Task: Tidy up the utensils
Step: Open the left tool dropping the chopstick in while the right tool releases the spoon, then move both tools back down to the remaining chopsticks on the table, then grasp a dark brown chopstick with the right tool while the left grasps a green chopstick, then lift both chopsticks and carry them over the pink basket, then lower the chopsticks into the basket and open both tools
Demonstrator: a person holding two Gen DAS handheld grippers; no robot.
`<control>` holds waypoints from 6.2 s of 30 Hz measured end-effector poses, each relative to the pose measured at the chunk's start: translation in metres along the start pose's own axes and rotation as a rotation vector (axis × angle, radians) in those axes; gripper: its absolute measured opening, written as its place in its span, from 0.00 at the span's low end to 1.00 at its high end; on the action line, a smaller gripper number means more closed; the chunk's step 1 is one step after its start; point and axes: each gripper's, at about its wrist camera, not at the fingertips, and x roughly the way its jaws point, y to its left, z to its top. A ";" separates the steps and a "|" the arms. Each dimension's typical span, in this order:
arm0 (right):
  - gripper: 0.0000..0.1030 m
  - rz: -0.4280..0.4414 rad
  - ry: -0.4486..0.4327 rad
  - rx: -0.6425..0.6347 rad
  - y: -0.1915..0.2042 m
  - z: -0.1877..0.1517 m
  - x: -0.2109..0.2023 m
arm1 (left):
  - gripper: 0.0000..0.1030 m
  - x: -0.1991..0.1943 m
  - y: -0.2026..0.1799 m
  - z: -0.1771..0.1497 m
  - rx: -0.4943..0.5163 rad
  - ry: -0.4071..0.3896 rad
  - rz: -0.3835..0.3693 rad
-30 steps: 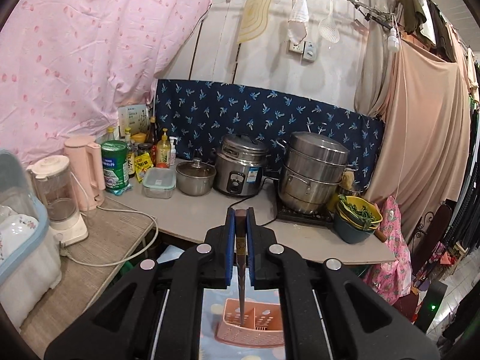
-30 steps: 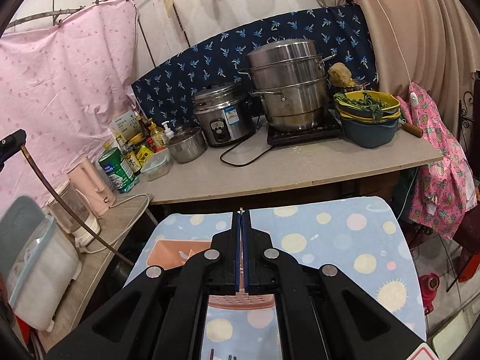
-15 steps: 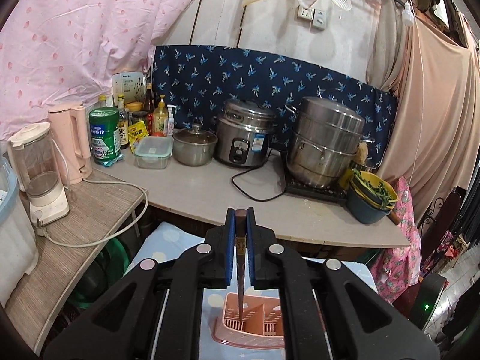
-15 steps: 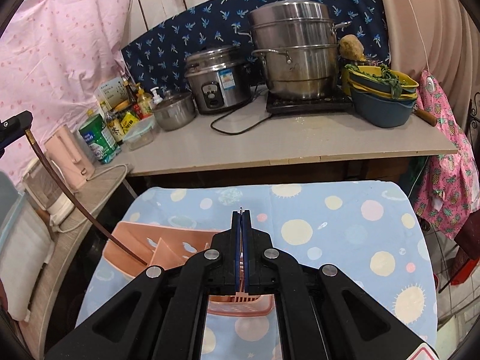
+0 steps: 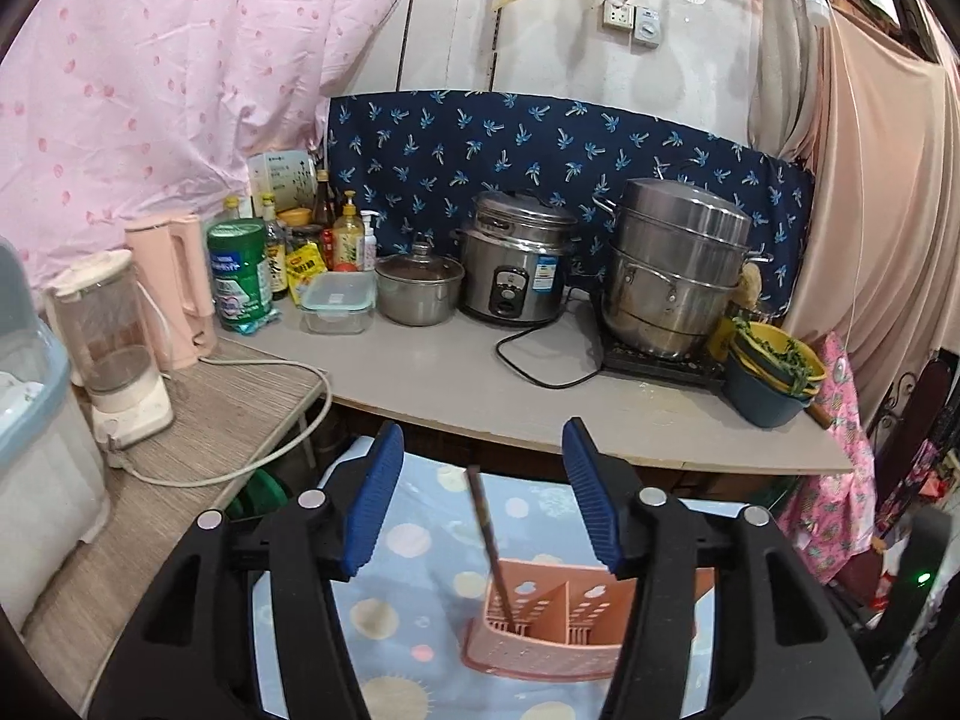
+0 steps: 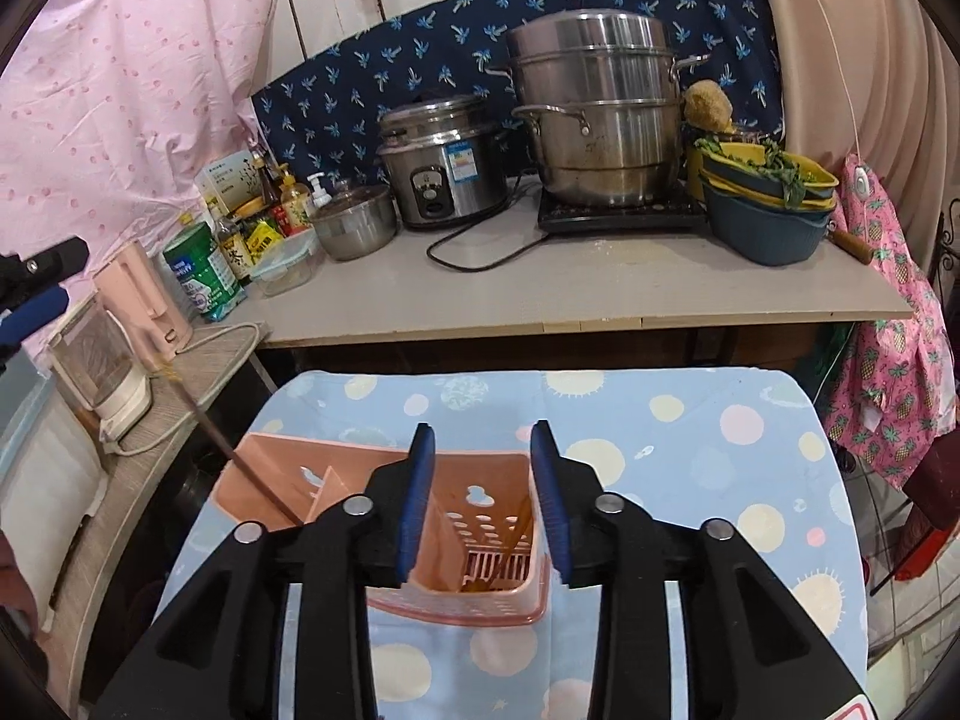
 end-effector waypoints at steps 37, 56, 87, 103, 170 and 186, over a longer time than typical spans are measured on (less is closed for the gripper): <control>0.51 -0.061 0.158 -0.102 0.019 -0.232 -0.165 | 0.61 -0.136 0.058 -0.236 0.084 0.363 0.148; 0.29 -0.055 0.299 -0.155 0.022 -0.309 -0.140 | 0.61 -0.146 0.068 -0.308 0.084 0.494 0.149; 0.07 -0.023 0.352 -0.130 0.017 -0.323 -0.127 | 0.61 -0.141 0.047 -0.341 0.118 0.581 0.056; 0.07 -0.020 0.351 -0.123 0.016 -0.324 -0.128 | 0.44 -0.135 0.051 -0.350 0.117 0.603 0.059; 0.06 0.142 -0.240 0.038 0.003 0.034 -0.152 | 0.07 -0.094 0.019 0.016 -0.043 0.055 -0.111; 0.06 0.136 -0.248 0.024 0.026 0.088 -0.072 | 0.07 -0.016 0.002 0.043 -0.041 0.048 -0.081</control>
